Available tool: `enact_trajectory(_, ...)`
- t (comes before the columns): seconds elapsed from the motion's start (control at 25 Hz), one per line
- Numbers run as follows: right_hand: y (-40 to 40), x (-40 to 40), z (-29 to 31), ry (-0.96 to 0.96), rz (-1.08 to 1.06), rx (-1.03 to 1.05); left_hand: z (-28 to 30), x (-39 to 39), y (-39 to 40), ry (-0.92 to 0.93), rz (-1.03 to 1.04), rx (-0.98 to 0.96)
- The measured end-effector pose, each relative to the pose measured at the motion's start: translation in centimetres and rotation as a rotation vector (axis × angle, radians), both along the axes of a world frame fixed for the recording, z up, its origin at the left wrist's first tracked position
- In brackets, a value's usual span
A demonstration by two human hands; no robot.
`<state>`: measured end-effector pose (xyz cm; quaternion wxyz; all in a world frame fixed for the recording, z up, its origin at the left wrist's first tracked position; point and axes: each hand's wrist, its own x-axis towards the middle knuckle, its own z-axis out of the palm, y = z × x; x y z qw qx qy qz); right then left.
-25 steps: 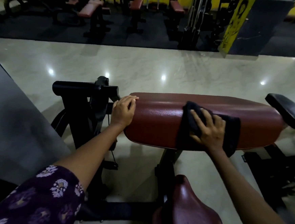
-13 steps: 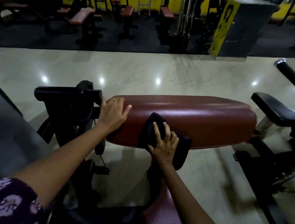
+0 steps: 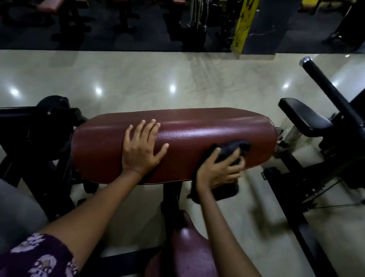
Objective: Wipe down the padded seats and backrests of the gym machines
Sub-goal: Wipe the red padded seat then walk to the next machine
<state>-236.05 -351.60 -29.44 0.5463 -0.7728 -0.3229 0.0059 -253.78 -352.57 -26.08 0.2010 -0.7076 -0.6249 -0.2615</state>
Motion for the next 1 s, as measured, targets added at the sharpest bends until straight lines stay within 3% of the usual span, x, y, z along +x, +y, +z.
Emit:
enact_trajectory(0.12,-2.1,-3.7,0.5,-0.33,0.26,0.009,-0.4,0.2,0.0,0.011,-0.008,0.041)
enact_trajectory(0.2,-1.9,-1.4,0.5,-0.608,0.464,0.052,-0.5,0.2,0.0,0.017,0.0,0.058)
enact_trajectory(0.28,-0.4,2.6,1.1,-0.718,0.524,0.083,-0.5,0.0,0.0,0.019,0.013,0.065)
enact_trajectory(0.36,1.7,6.9,2.6,-0.637,0.399,0.036,-0.6,0.1,0.1,0.018,0.015,0.078)
enact_trajectory(0.56,6.9,17.6,4.8,-0.06,0.104,-0.112,-0.7,0.7,0.4,0.012,0.024,0.12)
enact_trajectory(0.76,4.6,11.7,1.7,0.098,-0.149,-0.09,-0.9,0.8,0.6,0.028,0.029,0.129)
enact_trajectory(0.88,1.7,4.1,1.1,0.029,-0.068,-0.035,-1.0,0.7,0.5,0.033,0.038,0.132)
enact_trajectory(1.0,-1.6,0.3,-0.5,-0.479,0.295,-0.021,-1.0,0.4,0.4,0.018,0.014,0.12)
